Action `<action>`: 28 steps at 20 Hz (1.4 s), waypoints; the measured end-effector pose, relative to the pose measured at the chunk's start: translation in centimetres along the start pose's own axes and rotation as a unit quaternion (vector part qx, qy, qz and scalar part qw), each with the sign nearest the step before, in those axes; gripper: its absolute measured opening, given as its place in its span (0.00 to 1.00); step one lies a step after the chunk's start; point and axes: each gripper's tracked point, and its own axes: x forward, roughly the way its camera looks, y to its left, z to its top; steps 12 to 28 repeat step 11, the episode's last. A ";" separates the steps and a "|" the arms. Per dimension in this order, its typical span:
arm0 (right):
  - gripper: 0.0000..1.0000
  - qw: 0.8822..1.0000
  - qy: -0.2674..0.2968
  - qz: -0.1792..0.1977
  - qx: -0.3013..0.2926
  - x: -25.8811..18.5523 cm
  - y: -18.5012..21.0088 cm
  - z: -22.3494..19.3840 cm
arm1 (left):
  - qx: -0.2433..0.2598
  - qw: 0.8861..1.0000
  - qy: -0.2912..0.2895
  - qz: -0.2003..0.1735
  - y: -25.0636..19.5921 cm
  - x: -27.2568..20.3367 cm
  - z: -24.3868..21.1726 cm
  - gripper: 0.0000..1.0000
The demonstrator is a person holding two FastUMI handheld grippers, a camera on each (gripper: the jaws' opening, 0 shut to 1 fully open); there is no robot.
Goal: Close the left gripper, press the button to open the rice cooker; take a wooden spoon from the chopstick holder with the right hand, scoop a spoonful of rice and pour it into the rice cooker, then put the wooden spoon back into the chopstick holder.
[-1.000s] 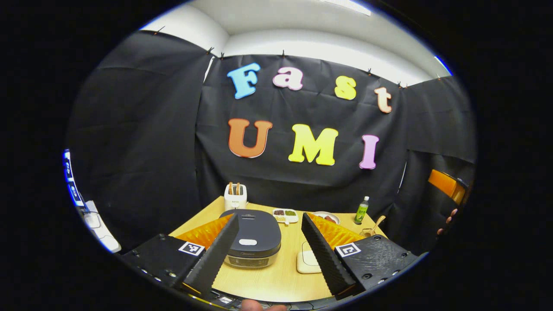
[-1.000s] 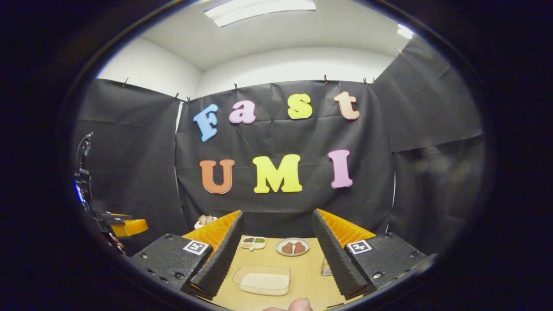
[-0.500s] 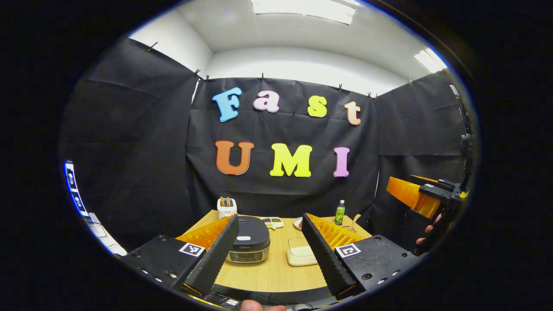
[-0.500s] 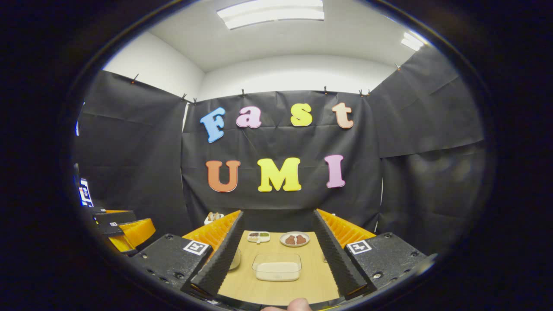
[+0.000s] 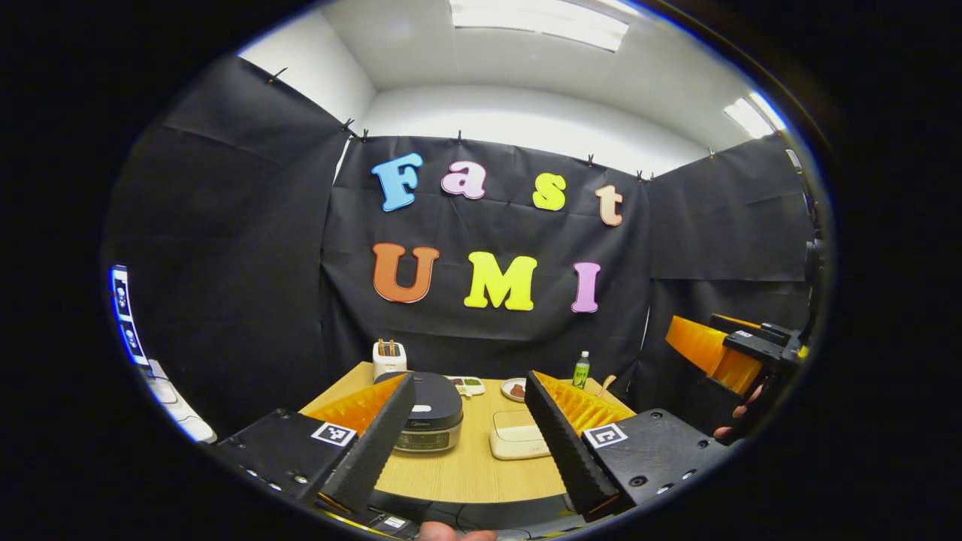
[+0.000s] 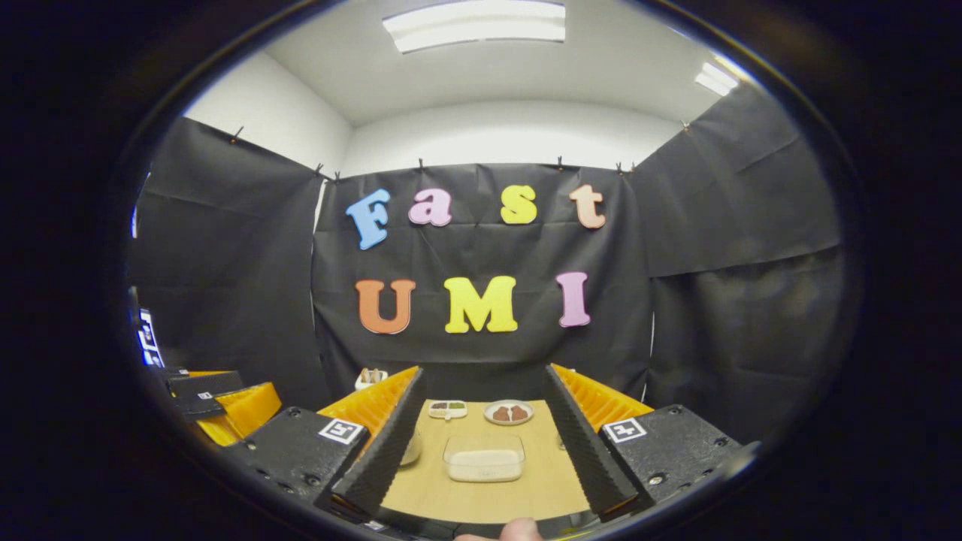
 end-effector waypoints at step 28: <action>0.99 1.000 0.016 -0.010 0.011 0.7 -0.5 -1.4 | 0.018 1.000 -0.003 0.016 -0.1 0.0 0.3 0.94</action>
